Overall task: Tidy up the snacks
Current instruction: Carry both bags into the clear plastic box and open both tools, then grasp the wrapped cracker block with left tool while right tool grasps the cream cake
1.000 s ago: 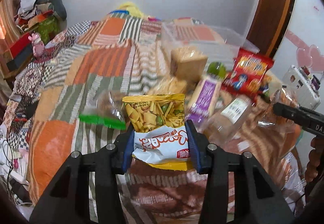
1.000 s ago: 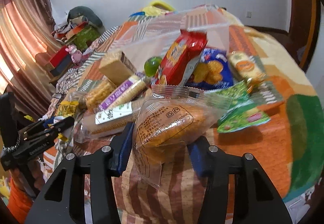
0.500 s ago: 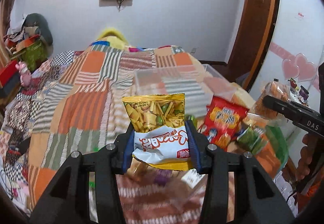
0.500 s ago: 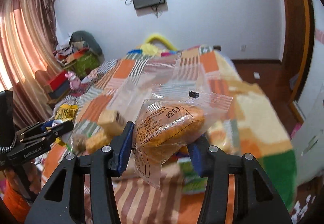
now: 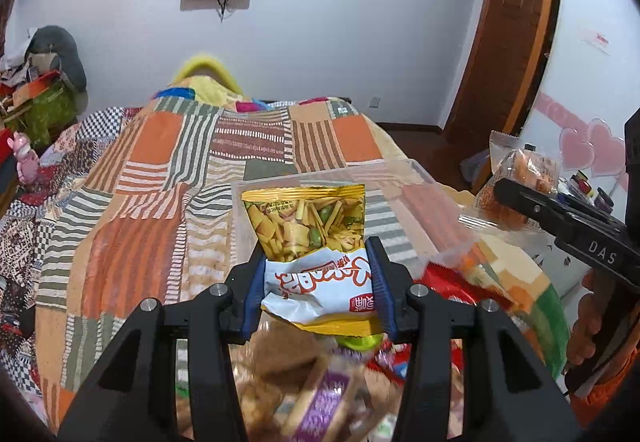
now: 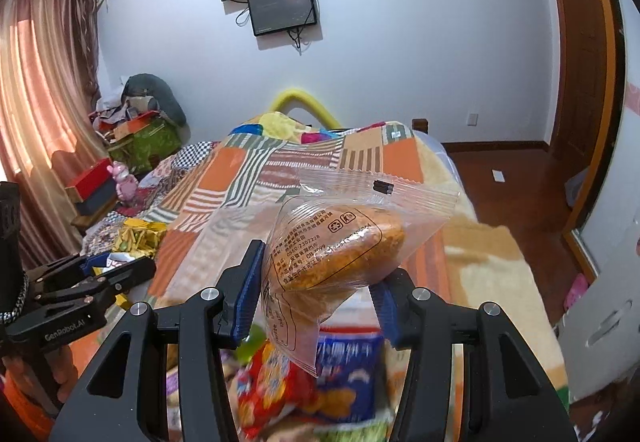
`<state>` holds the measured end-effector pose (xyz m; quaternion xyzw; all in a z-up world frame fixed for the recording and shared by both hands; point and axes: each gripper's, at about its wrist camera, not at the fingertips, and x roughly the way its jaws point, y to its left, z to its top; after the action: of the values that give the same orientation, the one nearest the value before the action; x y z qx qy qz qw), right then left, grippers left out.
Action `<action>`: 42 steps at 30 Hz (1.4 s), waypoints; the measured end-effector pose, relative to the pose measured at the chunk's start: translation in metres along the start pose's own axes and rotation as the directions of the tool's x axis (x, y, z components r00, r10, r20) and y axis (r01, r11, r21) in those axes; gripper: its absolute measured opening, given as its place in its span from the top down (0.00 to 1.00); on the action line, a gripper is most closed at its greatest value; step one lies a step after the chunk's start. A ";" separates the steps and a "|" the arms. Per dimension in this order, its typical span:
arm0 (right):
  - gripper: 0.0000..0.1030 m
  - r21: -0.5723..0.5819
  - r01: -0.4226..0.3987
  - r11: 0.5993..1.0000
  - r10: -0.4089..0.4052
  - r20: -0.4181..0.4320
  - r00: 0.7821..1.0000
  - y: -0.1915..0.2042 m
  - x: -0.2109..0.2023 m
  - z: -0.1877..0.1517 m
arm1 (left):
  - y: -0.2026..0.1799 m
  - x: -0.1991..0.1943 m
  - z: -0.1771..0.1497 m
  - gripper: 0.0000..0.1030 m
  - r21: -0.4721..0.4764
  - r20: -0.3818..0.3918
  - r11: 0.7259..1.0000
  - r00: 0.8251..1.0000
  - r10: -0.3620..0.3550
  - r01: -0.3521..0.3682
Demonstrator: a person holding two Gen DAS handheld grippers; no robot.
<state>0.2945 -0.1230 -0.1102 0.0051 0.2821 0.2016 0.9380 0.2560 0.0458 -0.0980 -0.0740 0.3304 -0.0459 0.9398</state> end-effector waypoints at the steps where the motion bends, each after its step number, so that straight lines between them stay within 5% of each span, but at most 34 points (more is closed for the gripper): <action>1: 0.55 0.001 0.001 1.000 -0.001 -0.005 1.000 -0.003 0.002 0.001 | 0.002 0.007 0.002 0.55 -0.005 -0.007 1.000 1.000 0.005 -0.005; 12: 0.55 -0.028 0.022 0.999 -0.026 -0.161 0.987 -0.016 0.059 0.004 | 0.008 0.066 0.016 0.55 -0.005 -0.119 1.000 0.993 0.021 -0.022; 22: 0.53 -0.115 0.022 0.993 -0.051 -0.251 0.967 -0.009 0.073 -0.004 | 0.002 0.078 0.017 0.54 0.023 -0.142 0.999 0.989 0.039 -0.036; 28: 0.43 -0.134 0.048 0.990 -0.074 -0.203 0.976 -0.007 0.057 0.002 | 0.005 0.059 0.016 0.41 0.001 -0.113 0.999 0.993 0.038 -0.038; 42: 0.40 -0.109 0.084 0.991 -0.093 -0.078 0.993 -0.028 -0.008 0.000 | 0.013 0.002 -0.010 0.18 0.046 -0.072 0.996 0.994 0.083 -0.080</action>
<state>0.2986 -0.1518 -0.1090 -0.0652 0.3096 0.1745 0.9324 0.2512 0.0572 -0.1091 -0.0384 0.3665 -0.0171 0.9295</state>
